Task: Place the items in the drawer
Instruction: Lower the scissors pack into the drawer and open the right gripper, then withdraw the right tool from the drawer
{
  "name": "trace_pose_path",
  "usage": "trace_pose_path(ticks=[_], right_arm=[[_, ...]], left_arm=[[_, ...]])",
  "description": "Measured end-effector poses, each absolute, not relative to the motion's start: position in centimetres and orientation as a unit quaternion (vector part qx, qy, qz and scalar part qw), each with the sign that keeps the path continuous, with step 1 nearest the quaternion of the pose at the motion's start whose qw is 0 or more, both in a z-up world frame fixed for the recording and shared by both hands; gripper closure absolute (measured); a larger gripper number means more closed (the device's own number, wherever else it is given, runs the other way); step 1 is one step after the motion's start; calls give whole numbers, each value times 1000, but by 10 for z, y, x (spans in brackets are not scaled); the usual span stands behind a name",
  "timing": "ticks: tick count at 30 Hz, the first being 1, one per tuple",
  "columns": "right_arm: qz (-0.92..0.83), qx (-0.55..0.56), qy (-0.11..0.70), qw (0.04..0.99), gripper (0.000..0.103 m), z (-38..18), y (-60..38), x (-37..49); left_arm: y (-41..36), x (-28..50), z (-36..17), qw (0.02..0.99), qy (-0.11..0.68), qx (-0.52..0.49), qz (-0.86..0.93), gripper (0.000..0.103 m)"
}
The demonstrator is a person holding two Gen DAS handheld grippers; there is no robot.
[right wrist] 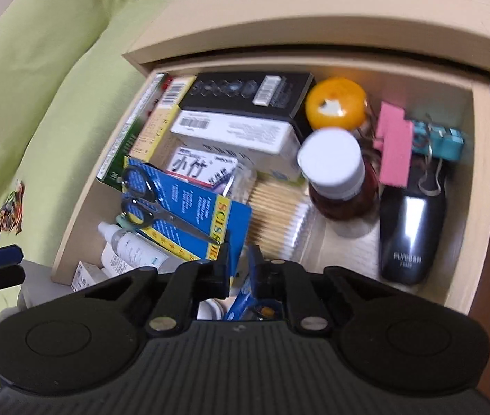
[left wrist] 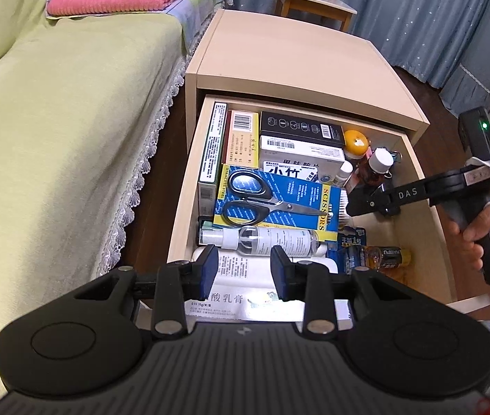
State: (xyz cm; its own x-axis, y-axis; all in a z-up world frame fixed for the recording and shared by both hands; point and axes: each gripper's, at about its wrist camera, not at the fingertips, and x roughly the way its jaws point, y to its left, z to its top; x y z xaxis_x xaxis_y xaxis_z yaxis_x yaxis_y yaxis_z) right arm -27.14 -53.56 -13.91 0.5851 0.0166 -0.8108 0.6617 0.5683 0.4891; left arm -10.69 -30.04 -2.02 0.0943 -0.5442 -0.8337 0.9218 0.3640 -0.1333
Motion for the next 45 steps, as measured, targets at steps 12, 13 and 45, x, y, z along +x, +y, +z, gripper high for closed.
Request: trace_pose_path(ticks=[12, 13, 45], right_arm=[[-201, 365, 423, 805, 97, -140, -515, -239], [-208, 364, 426, 802, 97, -139, -516, -242], [-269, 379, 414, 783, 94, -122, -520, -284]], left_arm=[[-301, -109, -25, 703, 433, 226, -517, 64], [-301, -109, -26, 703, 433, 226, -516, 64], [-323, -131, -28, 687, 427, 254, -530, 64]])
